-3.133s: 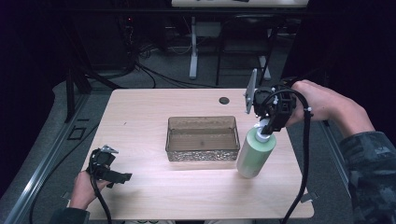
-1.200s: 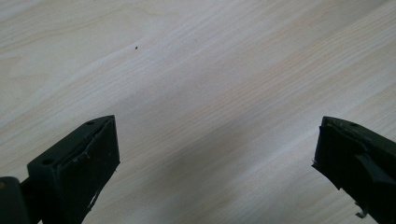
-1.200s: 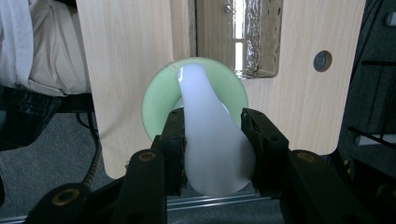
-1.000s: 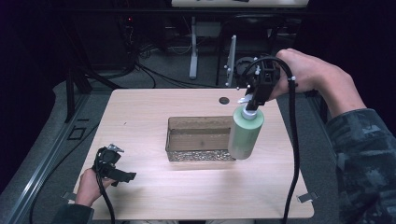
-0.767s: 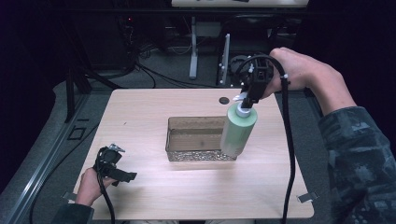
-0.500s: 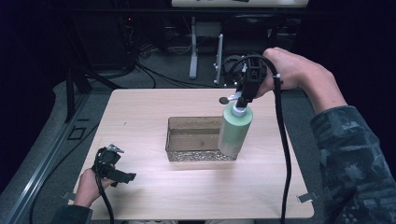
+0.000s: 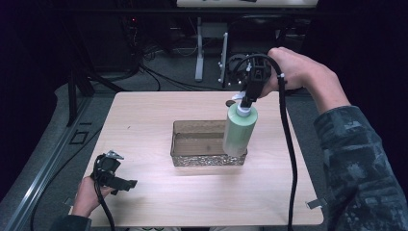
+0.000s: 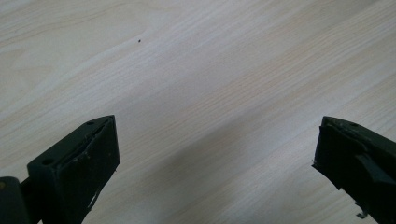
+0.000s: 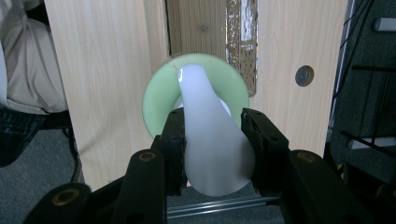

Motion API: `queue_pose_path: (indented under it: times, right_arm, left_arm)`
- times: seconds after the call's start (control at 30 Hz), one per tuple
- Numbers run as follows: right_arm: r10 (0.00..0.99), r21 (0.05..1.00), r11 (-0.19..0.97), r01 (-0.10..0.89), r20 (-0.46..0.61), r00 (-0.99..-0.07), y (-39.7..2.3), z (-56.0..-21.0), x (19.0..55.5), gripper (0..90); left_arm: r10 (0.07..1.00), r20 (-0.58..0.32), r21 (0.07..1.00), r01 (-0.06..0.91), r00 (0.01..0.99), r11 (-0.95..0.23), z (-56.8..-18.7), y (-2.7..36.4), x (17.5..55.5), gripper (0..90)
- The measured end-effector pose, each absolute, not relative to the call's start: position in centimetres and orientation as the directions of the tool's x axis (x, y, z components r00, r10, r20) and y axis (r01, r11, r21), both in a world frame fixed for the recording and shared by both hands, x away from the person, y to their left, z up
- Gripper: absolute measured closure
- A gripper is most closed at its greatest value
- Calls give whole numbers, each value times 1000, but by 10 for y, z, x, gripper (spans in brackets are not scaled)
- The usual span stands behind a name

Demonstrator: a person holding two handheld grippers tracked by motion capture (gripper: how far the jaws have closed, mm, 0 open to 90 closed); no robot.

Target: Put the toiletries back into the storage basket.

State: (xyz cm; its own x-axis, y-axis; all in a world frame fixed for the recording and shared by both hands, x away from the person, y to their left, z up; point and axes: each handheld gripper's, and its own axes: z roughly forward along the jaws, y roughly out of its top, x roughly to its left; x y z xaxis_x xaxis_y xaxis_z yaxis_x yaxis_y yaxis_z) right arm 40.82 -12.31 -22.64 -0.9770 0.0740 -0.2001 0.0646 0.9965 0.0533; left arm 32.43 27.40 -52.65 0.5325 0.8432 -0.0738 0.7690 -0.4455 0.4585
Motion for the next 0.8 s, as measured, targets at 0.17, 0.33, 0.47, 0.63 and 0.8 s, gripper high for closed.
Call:
queue_pose_path:
  times: [0.17,0.33,0.47,0.63,0.8]
  right_arm:
    - [90,64,995,78,-207,-974,-123,-226,412,631]
    - [102,63,994,90,-217,-971,-122,-227,416,631]
    - [104,65,994,92,-225,-969,-121,-228,419,631]
    - [121,80,991,105,-232,-965,-121,-230,422,631]
    - [133,87,990,115,-242,-961,-121,-231,424,631]
  left_arm:
    - [841,-71,457,767,536,-450,-527,273,325,1]
    - [841,-71,456,767,536,-451,-527,273,325,1]
    - [843,-72,456,769,533,-448,-528,273,325,1]
    - [841,-72,454,768,537,-452,-527,273,325,1]
    - [842,-72,459,767,535,-448,-526,273,325,1]
